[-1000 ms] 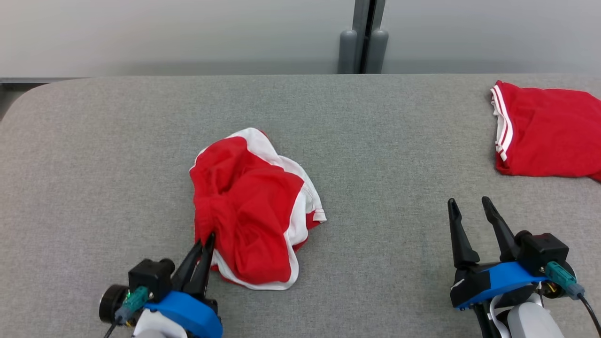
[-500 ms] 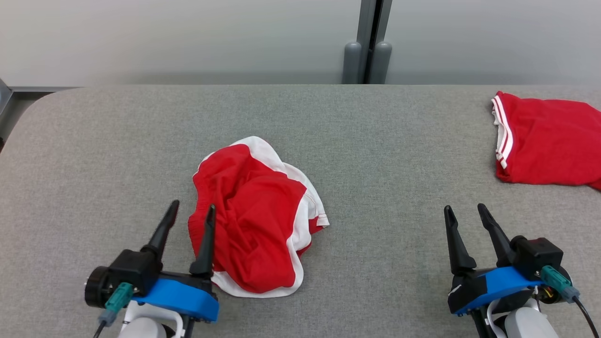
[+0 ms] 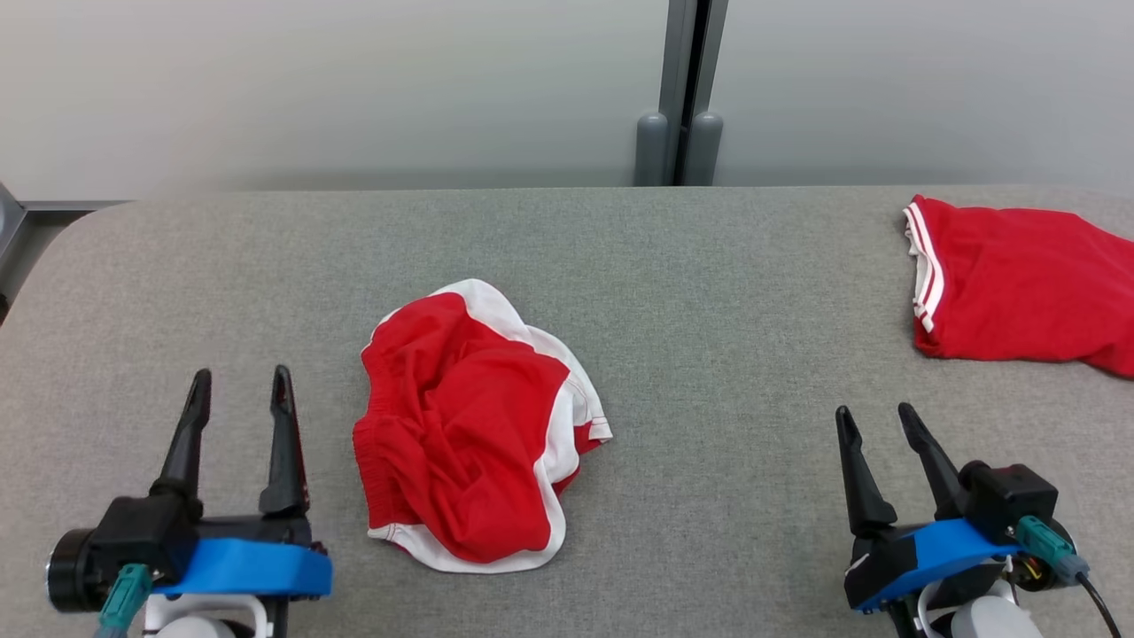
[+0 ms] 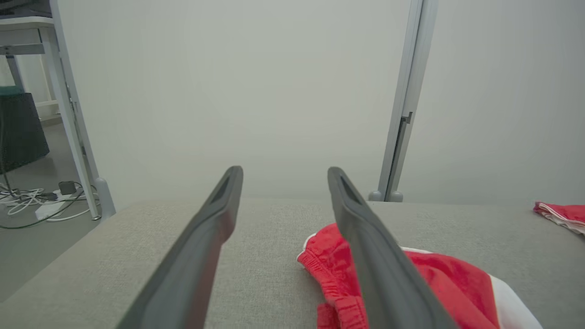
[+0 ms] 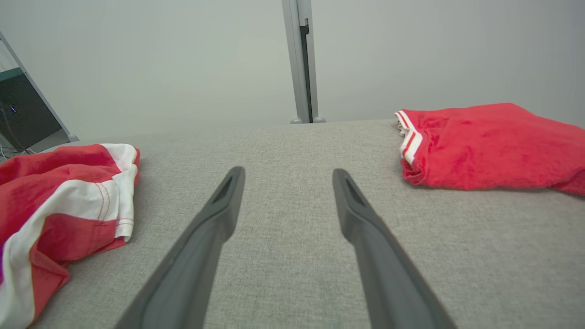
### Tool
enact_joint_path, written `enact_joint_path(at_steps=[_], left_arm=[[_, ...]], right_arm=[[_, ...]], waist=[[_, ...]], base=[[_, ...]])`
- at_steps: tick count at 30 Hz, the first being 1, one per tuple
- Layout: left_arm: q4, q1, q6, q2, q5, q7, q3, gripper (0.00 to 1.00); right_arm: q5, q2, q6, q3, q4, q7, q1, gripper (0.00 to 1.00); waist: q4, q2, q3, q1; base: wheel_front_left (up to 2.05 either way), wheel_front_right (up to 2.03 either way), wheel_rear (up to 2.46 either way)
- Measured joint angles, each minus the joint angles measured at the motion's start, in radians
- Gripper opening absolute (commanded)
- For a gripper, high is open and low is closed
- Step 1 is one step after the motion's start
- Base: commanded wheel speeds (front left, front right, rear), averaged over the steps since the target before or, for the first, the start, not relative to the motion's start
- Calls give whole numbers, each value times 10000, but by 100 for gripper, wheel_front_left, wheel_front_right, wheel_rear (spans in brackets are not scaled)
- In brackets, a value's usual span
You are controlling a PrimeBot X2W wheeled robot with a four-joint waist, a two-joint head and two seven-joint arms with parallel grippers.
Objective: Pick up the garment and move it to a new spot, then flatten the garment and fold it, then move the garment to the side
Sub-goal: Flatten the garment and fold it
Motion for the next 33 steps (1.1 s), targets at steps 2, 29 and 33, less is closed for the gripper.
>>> enact_joint_path(at_steps=[2,29,33], left_arm=[[40,183,-67,-86,127,-2,267,100],[472,399,-1177,-1197,1262,-2,1498,100],[464,221,-1254,-1271,1331,-2,1459,100]], right_arm=[[0,-2,-2,-10,23,0,69,100],[602,0,0,3089,456,581,-1767,100],[922,6,0,4023,1022,742,-2503,100]], waist=[[-12,0,-55,0],[443,0,-20,1],[650,0,117,1]], base=[[0,0,0],[0,0,0],[0,0,0]])
